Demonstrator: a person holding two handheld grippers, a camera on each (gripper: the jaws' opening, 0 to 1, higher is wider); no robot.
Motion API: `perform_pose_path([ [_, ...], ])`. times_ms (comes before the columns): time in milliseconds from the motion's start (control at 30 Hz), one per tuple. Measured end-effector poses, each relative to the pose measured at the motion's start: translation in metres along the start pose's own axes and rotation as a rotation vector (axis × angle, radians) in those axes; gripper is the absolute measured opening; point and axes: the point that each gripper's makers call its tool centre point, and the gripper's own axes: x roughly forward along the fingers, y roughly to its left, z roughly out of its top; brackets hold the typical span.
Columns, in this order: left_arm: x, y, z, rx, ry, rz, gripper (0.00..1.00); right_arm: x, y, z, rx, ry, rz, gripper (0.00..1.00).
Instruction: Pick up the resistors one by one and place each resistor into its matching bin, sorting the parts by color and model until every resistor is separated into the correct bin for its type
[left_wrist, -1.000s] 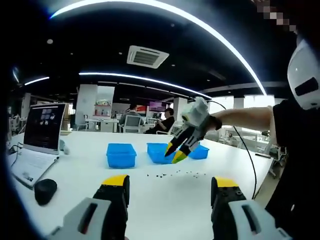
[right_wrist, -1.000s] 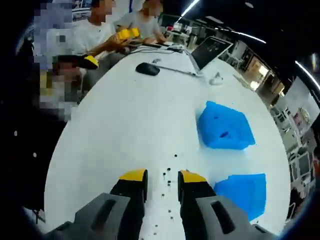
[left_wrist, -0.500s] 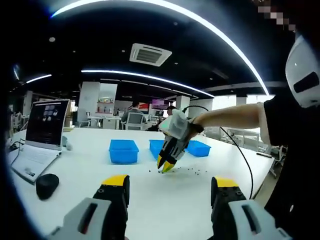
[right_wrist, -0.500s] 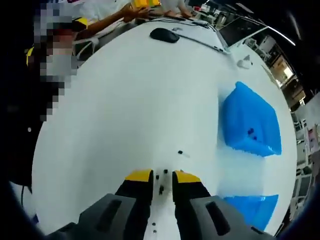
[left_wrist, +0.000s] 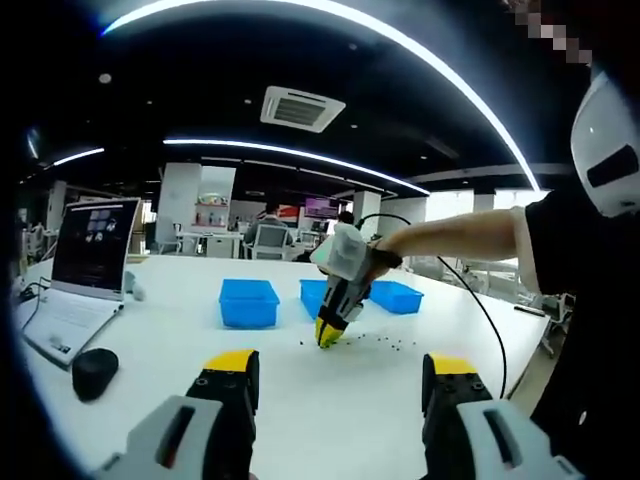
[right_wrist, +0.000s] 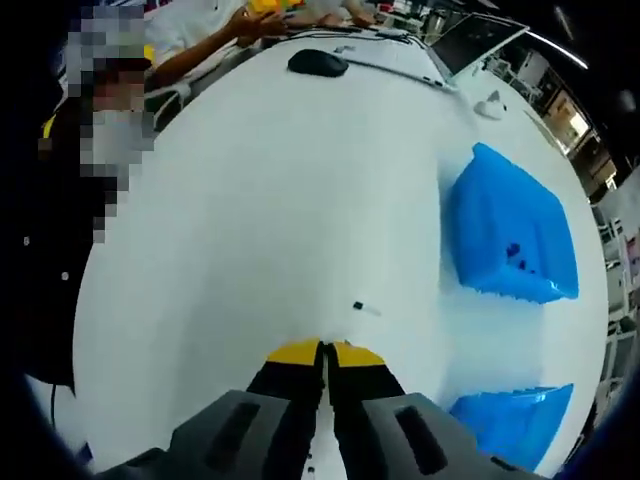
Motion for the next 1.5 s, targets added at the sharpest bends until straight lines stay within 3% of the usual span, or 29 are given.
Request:
perform_pose_path([
  [200,0.001,-0.002,0.002,0.004,-0.005,-0.005,0.67,-0.005,0.000,0.001,0.002,-0.021,-0.022,0.05],
  [400,0.004,-0.003,0.005,0.007,-0.009,-0.013,0.67,-0.045,-0.001,0.017,0.106,-0.195,-0.095,0.05],
  [533,0.007,-0.004,0.008,0.014,-0.014,-0.023,0.67,-0.085,0.005,0.019,0.206,-0.360,-0.167,0.05],
  [633,0.010,-0.003,0.010,0.017,-0.017,-0.028,0.67,-0.123,0.012,0.013,0.283,-0.505,-0.272,0.05],
  [700,0.013,-0.002,0.012,0.018,-0.020,-0.032,0.67,-0.144,0.014,0.004,0.328,-0.565,-0.367,0.05],
  [933,0.023,-0.001,0.015,0.024,-0.021,-0.049,0.67,-0.217,0.062,-0.040,0.500,-0.831,-0.708,0.05],
  [1133,0.032,-0.001,0.016,0.024,-0.022,-0.065,0.67,-0.244,0.114,-0.071,0.604,-0.964,-0.998,0.05],
  [1233,0.035,-0.004,0.015,0.023,-0.013,-0.080,0.67,-0.246,0.143,-0.074,0.721,-1.089,-1.050,0.05],
  [1367,0.039,-0.007,0.012,0.028,0.003,-0.102,0.67,-0.239,0.161,-0.070,0.715,-1.061,-1.068,0.05],
  [1500,0.040,-0.008,0.012,0.027,0.004,-0.113,0.67,-0.243,0.152,-0.064,0.693,-1.068,-1.095,0.05],
])
